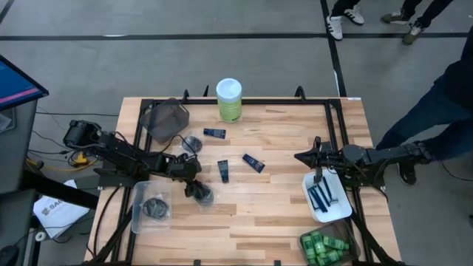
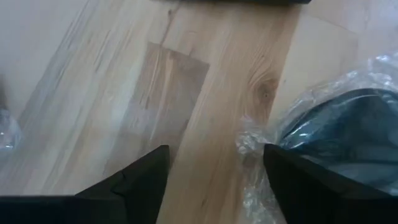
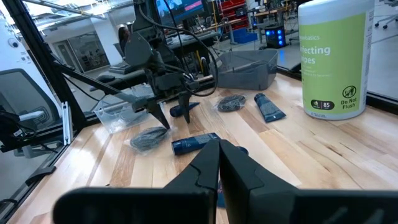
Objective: Pick & Place Travel size toiletries
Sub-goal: Put the black hairbrush into the transparent bin
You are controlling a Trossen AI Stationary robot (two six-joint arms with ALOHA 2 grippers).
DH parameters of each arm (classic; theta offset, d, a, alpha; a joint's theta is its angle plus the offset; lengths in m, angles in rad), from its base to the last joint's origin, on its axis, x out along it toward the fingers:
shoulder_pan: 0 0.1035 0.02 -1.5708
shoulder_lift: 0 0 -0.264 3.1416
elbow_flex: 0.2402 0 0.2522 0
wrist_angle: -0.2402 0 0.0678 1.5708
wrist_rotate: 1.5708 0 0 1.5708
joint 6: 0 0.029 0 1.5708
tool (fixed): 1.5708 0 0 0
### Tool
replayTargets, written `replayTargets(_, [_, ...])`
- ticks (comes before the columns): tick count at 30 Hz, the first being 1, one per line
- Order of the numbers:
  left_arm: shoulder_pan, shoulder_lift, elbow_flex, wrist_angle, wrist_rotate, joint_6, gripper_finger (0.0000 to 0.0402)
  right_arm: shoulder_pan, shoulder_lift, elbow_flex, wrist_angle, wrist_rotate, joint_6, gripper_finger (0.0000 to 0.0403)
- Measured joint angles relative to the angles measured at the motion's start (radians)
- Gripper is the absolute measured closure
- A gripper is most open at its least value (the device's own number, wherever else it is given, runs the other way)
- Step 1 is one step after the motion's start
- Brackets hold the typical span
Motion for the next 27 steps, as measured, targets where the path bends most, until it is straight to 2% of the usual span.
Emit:
replayTargets(6, [0.000,-0.003,-0.023,0.019,-0.021,-0.001,0.0220,0.000,0.000,0.000,0.000,0.000,0.000,0.0398])
replayTargets(15, [0.001,-0.001,-0.026,0.025,-0.022,-0.009,0.0385,0.000,0.000,0.000,0.000,0.000,0.000,0.0398])
replayTargets(20, [0.001,0.000,-0.027,0.046,-0.005,-0.035,0.0399,0.000,0.000,0.000,0.000,0.000,0.000,0.0398])
replayTargets(27, [-0.001,0.003,0.028,0.052,0.073,-0.036,0.0401,0.000,0.000,0.000,0.000,0.000,0.000,0.0398])
